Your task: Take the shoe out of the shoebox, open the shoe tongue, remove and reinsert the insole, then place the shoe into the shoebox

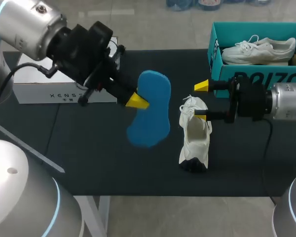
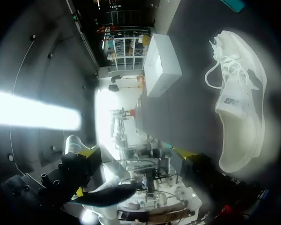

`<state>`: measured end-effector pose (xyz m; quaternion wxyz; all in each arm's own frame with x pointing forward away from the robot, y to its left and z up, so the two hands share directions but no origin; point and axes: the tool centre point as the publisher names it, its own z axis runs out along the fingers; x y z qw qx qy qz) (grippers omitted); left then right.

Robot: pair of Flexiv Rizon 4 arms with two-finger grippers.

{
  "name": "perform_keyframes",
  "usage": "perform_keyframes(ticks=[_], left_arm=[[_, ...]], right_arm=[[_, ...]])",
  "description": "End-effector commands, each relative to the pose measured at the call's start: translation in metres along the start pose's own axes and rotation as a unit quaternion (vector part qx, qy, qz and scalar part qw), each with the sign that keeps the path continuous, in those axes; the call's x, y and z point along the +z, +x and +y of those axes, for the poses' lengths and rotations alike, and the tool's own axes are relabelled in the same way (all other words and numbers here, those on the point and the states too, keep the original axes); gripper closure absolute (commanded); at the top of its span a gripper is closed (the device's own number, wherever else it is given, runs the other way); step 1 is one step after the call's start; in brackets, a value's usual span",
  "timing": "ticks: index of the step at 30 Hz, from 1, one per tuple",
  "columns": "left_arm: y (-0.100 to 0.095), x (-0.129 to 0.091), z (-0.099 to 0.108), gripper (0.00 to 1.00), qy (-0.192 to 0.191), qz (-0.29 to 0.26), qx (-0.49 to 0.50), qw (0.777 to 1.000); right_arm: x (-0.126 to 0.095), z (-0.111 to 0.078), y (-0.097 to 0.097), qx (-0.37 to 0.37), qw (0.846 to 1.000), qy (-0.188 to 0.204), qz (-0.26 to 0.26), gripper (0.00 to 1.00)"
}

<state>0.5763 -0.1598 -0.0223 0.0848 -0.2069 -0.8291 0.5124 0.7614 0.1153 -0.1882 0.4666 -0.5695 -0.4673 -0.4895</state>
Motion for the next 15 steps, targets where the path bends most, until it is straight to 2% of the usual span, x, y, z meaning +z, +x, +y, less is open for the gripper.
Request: perform_keyframes(ticks=[1, 5, 10, 15], left_arm=[[0.023, 0.017, 0.009, 1.0, -0.007, -0.032, 0.159, 0.987], [0.028, 0.019, 0.016, 1.0, -0.003, -0.04, 0.222, 0.974], [0.03, 0.014, 0.026, 1.0, -0.019, -0.053, 0.285, 0.957], [0.029, 0.02, 0.046, 1.0, -0.039, -0.053, 0.325, 0.944]], right_arm=[[0.001, -0.001, 0.0, 0.0, 1.0, -0.001, -0.001, 0.0], [0.001, -0.001, 0.0, 0.0, 1.0, -0.001, -0.001, 0.0], [0.001, -0.001, 0.0, 0.0, 1.0, -0.001, -0.001, 0.0], [0.001, -0.001, 0.0, 0.0, 1.0, -0.001, -0.001, 0.0]])
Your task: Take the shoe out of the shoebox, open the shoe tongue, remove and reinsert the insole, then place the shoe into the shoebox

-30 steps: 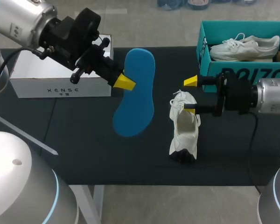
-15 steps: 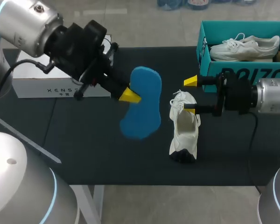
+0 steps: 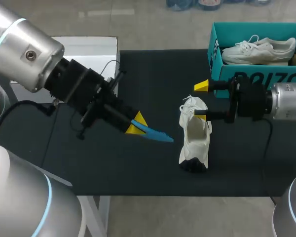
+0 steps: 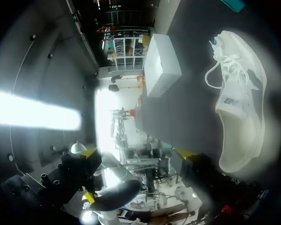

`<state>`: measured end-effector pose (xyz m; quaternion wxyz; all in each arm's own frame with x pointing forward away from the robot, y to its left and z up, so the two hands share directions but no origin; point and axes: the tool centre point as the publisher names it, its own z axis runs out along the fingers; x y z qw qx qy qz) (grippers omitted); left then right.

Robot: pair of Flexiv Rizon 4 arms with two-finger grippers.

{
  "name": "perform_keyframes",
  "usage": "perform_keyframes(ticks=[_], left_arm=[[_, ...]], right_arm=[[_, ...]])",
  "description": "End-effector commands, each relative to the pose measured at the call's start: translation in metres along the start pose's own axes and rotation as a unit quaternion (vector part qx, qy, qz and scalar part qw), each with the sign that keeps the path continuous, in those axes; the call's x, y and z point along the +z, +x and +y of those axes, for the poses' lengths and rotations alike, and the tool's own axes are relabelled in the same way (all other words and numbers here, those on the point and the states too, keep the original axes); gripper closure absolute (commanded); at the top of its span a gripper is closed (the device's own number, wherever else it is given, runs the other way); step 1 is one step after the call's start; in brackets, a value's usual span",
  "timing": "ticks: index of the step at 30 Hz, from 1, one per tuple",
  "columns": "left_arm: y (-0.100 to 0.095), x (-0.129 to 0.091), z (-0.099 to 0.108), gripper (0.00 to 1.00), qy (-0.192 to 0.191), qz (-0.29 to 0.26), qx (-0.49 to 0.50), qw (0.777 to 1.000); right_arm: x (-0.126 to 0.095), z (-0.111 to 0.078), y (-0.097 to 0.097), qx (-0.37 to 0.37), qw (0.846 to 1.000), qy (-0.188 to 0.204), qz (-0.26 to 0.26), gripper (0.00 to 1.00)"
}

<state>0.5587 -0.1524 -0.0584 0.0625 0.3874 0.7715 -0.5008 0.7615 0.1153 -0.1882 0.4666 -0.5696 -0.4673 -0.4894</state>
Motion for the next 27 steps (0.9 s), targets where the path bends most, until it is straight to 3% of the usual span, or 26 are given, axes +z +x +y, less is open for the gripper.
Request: perform_keyframes(ticks=[1, 8, 10, 13, 14, 27], left_arm=[[0.015, 0.007, 0.015, 1.0, -0.027, -0.024, 0.092, 0.995], [0.01, 0.041, 0.041, 1.0, -0.058, -0.006, 0.121, 0.991], [0.007, 0.048, 0.053, 1.0, -0.044, -0.016, 0.117, 0.992], [0.001, 0.059, 0.079, 1.0, -0.027, -0.024, 0.008, 0.999], [0.0, 0.06, 0.089, 1.0, 0.009, -0.02, -0.07, 0.997], [0.0, 0.06, 0.089, 1.0, 0.009, -0.02, -0.07, 0.997]], right_arm=[[0.0, -0.001, 0.0, 0.0, 1.0, -0.002, -0.001, 0.0], [0.0, -0.001, 0.0, 0.0, 1.0, -0.002, -0.001, 0.0], [0.0, -0.001, 0.0, 0.0, 1.0, -0.002, -0.001, 0.0], [0.0, -0.001, 0.0, 0.0, 1.0, -0.002, -0.001, 0.0], [0.0, -0.001, 0.0, 0.0, 1.0, -0.002, -0.001, 0.0], [0.0, -0.001, 0.0, 0.0, 1.0, -0.002, -0.001, 0.0]])
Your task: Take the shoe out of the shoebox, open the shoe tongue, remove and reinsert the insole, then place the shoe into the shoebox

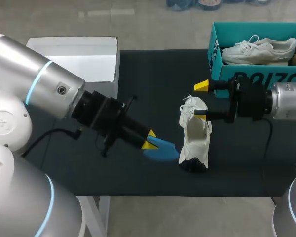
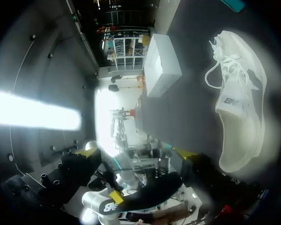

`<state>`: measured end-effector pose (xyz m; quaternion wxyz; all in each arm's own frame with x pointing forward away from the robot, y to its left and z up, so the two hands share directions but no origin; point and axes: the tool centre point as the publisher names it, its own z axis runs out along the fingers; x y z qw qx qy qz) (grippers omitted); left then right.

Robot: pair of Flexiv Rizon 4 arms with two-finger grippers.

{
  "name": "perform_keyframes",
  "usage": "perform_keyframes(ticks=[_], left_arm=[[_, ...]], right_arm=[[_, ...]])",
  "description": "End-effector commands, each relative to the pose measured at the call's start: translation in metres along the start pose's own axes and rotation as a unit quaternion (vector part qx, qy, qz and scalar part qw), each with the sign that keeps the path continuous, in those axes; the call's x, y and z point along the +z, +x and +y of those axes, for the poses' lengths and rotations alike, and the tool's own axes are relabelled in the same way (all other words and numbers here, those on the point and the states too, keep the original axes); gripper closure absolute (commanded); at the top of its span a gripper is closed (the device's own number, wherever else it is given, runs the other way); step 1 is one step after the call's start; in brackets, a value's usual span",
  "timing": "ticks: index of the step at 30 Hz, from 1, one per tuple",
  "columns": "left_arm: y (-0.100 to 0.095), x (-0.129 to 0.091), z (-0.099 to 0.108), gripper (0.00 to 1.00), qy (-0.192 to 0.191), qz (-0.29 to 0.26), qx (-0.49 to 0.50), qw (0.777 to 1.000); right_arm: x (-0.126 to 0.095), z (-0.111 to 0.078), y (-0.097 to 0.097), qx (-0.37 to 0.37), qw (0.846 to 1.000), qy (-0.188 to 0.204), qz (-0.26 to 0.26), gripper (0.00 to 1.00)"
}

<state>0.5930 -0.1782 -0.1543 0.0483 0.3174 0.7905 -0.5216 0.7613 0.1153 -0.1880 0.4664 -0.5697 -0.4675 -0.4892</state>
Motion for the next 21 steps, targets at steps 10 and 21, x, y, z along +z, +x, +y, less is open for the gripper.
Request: perform_keyframes(ticks=[10, 21], left_arm=[[-0.009, 0.002, 0.001, 1.0, 0.0, 0.011, 0.0, 1.0], [0.008, 0.03, 0.0, 1.0, -0.178, -0.035, 0.363, 0.914]], right_arm=[[0.001, -0.001, -0.001, 0.0, 1.0, -0.002, 0.0, 0.0], [0.001, -0.001, -0.001, 0.0, 1.0, -0.002, 0.0, 0.0]])
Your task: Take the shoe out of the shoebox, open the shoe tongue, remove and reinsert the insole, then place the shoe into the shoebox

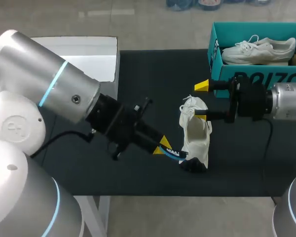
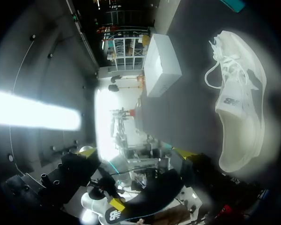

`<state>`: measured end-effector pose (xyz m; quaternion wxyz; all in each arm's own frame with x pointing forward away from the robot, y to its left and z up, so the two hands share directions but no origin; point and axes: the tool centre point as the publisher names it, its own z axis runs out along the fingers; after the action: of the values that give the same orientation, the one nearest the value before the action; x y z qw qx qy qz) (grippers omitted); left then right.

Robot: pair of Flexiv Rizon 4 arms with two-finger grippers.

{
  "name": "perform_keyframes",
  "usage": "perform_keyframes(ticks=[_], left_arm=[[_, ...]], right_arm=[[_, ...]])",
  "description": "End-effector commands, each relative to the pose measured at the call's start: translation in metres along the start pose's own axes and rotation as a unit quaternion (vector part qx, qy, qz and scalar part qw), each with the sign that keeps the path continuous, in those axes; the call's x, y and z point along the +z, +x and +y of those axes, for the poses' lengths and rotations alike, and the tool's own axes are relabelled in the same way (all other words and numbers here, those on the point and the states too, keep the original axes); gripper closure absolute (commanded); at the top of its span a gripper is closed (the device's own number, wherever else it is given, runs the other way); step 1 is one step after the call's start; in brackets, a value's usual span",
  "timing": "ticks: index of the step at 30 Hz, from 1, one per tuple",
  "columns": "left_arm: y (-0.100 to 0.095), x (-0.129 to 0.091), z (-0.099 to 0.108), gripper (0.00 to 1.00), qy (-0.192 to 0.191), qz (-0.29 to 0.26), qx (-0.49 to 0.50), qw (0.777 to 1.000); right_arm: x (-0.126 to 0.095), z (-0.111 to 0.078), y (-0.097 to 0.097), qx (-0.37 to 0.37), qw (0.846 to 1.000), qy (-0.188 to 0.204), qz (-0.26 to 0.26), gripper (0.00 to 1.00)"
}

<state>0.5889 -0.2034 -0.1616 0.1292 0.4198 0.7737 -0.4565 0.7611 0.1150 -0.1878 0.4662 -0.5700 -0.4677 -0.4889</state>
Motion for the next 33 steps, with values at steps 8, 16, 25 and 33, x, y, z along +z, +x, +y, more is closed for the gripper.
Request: perform_keyframes(ticks=[8, 16, 25, 33], left_arm=[[0.007, -0.022, -0.001, 1.0, -0.148, -0.079, 0.301, 0.939], [0.004, -0.026, -0.019, 1.0, -0.112, -0.101, 0.359, 0.921], [-0.002, 0.002, 0.011, 1.0, -0.06, -0.154, 0.383, 0.909], [-0.016, 0.022, 0.038, 1.0, -0.015, -0.19, 0.376, 0.907]], right_arm=[[0.001, -0.001, -0.001, 0.0, 1.0, -0.002, 0.0, 0.0], [0.001, -0.001, -0.001, 0.0, 1.0, -0.002, 0.0, 0.0], [0.001, -0.001, -0.001, 0.0, 1.0, -0.002, 0.0, 0.0], [0.001, -0.001, -0.001, 0.0, 1.0, -0.002, 0.0, 0.0]])
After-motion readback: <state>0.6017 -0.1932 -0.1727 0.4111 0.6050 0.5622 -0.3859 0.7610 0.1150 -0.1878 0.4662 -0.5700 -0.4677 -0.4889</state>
